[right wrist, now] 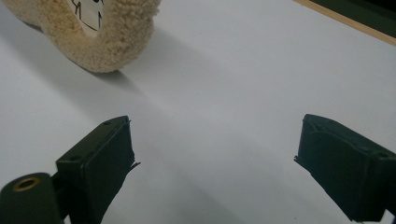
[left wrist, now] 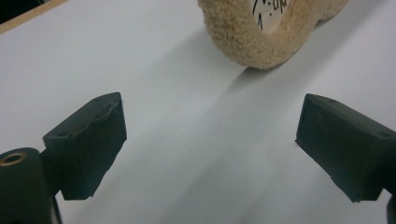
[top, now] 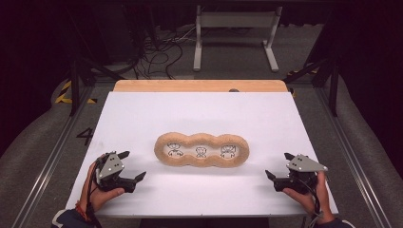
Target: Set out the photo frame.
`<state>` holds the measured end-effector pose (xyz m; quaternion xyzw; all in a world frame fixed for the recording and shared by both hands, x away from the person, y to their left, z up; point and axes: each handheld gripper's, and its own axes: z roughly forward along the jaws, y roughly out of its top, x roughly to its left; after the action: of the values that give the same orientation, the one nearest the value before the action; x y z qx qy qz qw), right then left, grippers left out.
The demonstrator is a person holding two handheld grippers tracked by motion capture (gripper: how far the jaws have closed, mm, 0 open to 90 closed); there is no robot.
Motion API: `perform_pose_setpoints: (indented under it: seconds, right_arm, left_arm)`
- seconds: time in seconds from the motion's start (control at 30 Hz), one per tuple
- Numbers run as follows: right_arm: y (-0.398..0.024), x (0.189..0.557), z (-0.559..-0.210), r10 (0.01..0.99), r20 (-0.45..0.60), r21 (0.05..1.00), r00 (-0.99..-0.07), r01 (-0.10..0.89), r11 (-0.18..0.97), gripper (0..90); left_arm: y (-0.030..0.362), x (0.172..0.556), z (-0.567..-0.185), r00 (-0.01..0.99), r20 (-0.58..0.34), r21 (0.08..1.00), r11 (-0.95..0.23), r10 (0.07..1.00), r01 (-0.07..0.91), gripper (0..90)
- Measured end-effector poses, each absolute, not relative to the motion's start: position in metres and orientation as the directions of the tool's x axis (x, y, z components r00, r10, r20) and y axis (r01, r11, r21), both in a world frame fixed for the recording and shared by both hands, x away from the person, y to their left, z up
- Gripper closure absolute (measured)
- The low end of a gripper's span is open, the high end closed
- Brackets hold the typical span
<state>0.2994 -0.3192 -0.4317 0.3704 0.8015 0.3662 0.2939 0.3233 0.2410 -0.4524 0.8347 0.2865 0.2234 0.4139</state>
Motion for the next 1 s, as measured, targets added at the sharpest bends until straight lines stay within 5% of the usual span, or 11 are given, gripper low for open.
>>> perform_pose_setpoints:
  seconds: [0.57, 1.0]
  right_arm:
    - [-0.336, 0.284, -0.444, 0.836, -0.167, 0.831, -0.523, 0.382, 0.405, 10.3]
    - [-0.335, 0.285, -0.445, 0.84, -0.169, 0.826, -0.516, 0.39, 0.406, 10.0]
  left_arm:
    - [0.272, 0.308, -0.458, 0.695, 0.054, 0.852, -0.396, 0.717, 0.343, 6.0]
    - [0.268, 0.309, -0.46, 0.695, 0.089, 0.833, -0.435, 0.714, 0.341, 6.0]
